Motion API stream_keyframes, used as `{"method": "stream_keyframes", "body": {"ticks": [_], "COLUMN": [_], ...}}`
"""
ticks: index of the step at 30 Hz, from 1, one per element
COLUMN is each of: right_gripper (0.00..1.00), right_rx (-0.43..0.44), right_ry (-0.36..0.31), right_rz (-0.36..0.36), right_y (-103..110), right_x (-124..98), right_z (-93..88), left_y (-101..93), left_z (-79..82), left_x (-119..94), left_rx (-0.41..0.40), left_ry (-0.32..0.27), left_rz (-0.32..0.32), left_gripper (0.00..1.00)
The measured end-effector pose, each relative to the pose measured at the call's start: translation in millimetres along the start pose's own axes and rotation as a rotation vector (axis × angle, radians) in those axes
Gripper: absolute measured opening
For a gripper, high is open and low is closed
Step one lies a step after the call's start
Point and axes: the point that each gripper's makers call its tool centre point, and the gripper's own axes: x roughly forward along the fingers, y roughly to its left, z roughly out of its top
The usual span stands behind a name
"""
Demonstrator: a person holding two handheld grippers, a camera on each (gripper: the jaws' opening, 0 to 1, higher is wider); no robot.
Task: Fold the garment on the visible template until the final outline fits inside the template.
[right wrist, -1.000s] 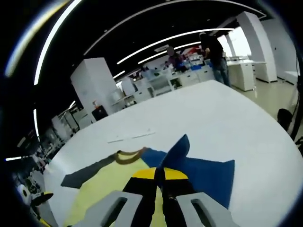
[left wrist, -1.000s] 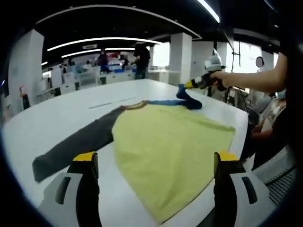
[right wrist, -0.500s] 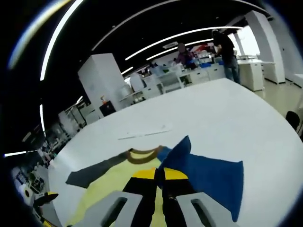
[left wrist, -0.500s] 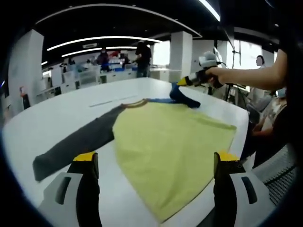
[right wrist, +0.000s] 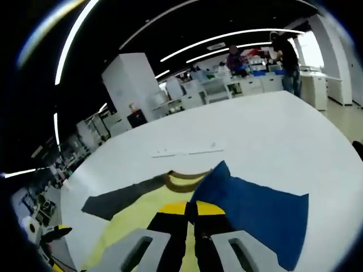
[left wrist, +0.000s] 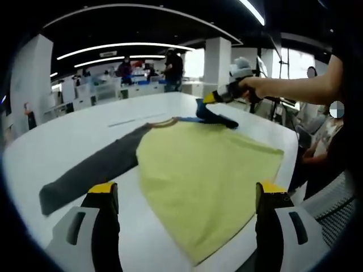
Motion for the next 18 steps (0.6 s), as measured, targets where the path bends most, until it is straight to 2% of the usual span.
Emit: {"method": "stream_keyframes", "body": {"ticks": [6, 18], "right_gripper": [0.00, 0.00], "right_rx": [-0.022, -0.031], "right_ry": [0.014, 0.030], "right_rz": [0.030, 0.070], "right_y": [16, 31], "right_x": [11, 35], "right_z": [1.1, 6.8], "left_y": [1.8, 6.2], "left_z": [0.0, 0.3], "left_x": [-1, -3], "left_rx": [-0.009, -0.020], "left_ry": [-0.005, -0.016], "left_rz": [0.008, 0.025], "left_gripper": [0.97, 0.94]}}
